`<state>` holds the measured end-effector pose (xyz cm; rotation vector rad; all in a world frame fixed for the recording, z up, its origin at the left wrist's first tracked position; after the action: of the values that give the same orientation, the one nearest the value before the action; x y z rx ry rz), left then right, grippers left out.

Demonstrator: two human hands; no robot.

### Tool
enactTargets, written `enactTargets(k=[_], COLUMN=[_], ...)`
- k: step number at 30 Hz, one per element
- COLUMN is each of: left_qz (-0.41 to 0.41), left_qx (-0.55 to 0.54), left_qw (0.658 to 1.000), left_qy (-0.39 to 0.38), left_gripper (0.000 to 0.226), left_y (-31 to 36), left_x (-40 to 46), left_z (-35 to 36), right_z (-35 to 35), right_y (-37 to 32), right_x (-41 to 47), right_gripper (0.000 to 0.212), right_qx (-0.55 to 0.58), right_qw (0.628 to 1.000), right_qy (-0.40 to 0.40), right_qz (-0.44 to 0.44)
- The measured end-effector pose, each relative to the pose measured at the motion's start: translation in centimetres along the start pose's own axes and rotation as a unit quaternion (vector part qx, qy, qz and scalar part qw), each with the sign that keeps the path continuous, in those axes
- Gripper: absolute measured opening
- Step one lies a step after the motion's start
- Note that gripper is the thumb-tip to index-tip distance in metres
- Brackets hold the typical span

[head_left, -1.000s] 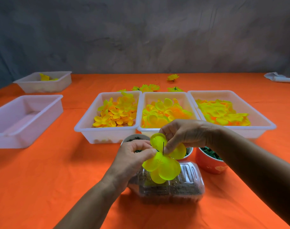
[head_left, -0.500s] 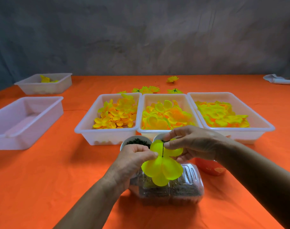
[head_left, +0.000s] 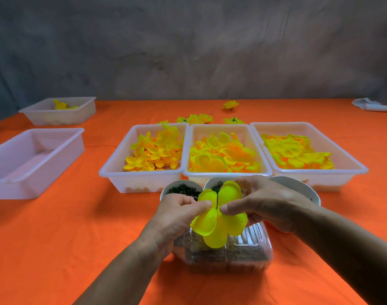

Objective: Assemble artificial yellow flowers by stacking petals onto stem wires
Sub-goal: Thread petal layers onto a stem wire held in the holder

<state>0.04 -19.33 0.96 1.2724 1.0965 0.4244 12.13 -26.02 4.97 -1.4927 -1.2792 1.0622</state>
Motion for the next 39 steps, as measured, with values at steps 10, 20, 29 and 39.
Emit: enactTargets(k=[10,20,29,39], left_qz=[0.035,0.027,0.031,0.015], left_qx=[0.013,0.01,0.001,0.023], left_qw=[0.998,0.998,0.998,0.998], left_qy=[0.046,0.063,0.059,0.057], left_gripper=[0.025,0.035,0.022,0.025], left_y=[0.5,0.3,0.5,-0.1], left_x=[0.1,-0.4,-0.6,-0.2], left_z=[-0.6,-0.8,-0.3,-0.3], right_z=[-0.1,-0.3,-0.5,-0.8], right_y=[1.5,1.5,1.8,1.5], right_x=[0.2,0.4,0.5,0.5], right_gripper=[0.021,0.017,0.014,0.021], right_qx=[-0.013,-0.033,-0.02,-0.056], right_qw=[0.999,0.997,0.996,0.993], right_qy=[0.036,0.064,0.082,0.1], right_qz=[0.025,0.009,0.014,0.001])
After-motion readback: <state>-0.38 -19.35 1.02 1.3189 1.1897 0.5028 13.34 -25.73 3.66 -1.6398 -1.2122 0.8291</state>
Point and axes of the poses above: each hand's wrist, its own x-axis towards the middle knuckle, its own z-axis out of the palm, y = z × x, the point moved 10 cm from there along x, towards the middle knuckle, and after that the axes turned 13 degrees about -z, right-handed, at the moved point
